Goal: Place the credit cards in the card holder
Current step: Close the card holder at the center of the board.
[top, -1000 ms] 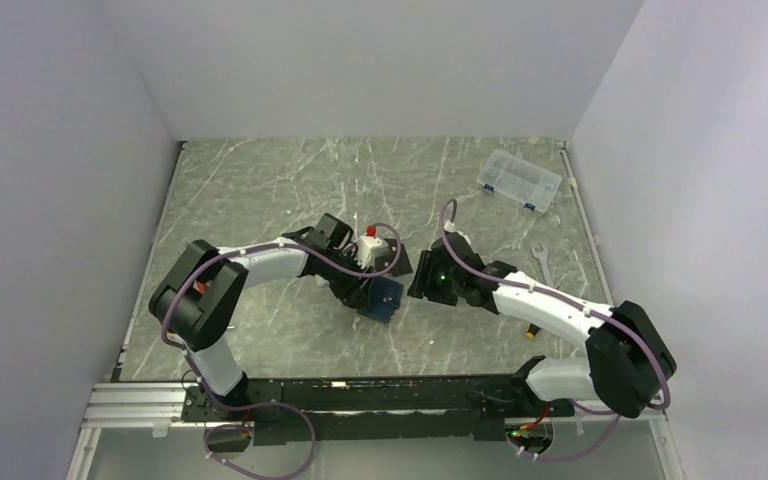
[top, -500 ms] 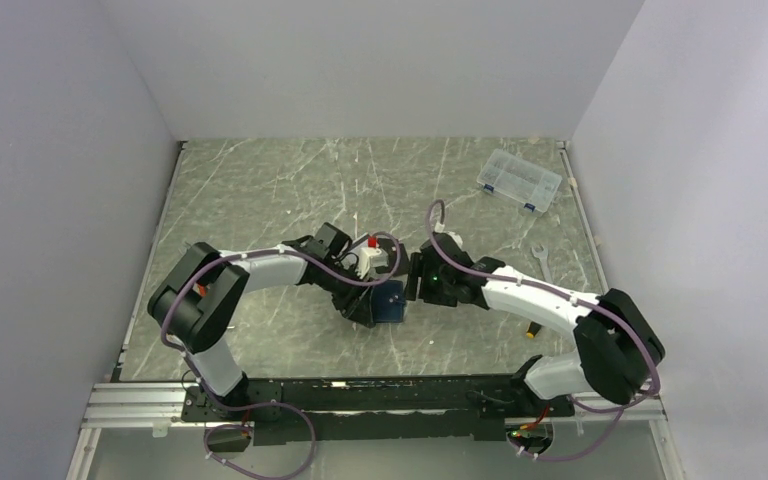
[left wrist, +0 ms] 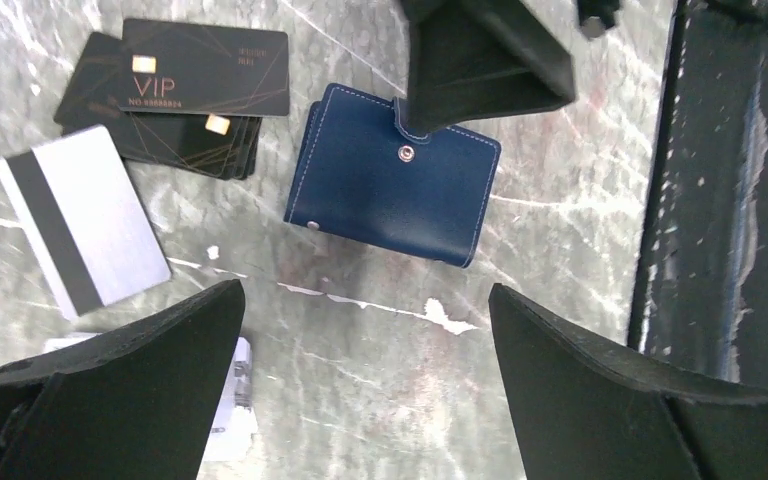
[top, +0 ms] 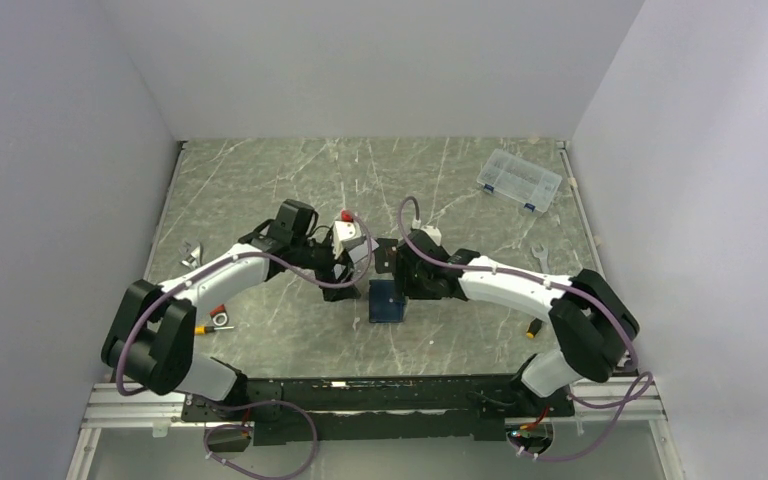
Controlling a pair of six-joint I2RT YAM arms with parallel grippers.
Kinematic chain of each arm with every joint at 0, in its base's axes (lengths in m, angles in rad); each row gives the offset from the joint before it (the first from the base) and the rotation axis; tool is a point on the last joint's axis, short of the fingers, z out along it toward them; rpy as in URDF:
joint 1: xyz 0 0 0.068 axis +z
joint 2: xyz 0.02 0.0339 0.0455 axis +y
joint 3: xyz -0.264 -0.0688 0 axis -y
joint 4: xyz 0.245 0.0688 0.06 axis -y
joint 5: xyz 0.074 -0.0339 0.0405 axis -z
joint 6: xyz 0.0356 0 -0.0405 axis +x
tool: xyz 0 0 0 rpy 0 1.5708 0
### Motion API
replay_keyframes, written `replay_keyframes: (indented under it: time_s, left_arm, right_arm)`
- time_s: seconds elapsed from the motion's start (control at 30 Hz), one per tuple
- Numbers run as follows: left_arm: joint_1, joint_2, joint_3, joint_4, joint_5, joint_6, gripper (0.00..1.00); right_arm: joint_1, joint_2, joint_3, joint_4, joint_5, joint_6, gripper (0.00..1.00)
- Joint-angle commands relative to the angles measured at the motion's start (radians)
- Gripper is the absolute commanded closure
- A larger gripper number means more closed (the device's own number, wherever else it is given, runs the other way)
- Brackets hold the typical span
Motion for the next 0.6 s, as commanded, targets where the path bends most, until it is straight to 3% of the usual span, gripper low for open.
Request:
replay_keyframes:
  time_s: [0.0,0.13,0.3,0.57]
  left_arm:
    - [-0.013,-0.058,-0.034,0.032,0.023,0.271,0.01]
    - [-0.062,-0.091,-0.064,0.024,0.039,0.451,0.01]
    - [-0.159,-0.11,-0.124,0.049,-0.064,0.618,0.06]
    - [-0.31,-0.1,-0.267,0.224,-0.262,0.767,0.25]
  right_arm:
    - [0.003,0.056,0.082,0.001,0.002,-0.014,0.4]
    - [0.019,0.087,0.12,-0.008,-0.001,-0.023,0.41]
    - [0.036,0.139,0.166,-0.043,0.0,-0.014,0.41]
    - [0.04,0.186,0.205,-0.106,0.009,0.001,0.51]
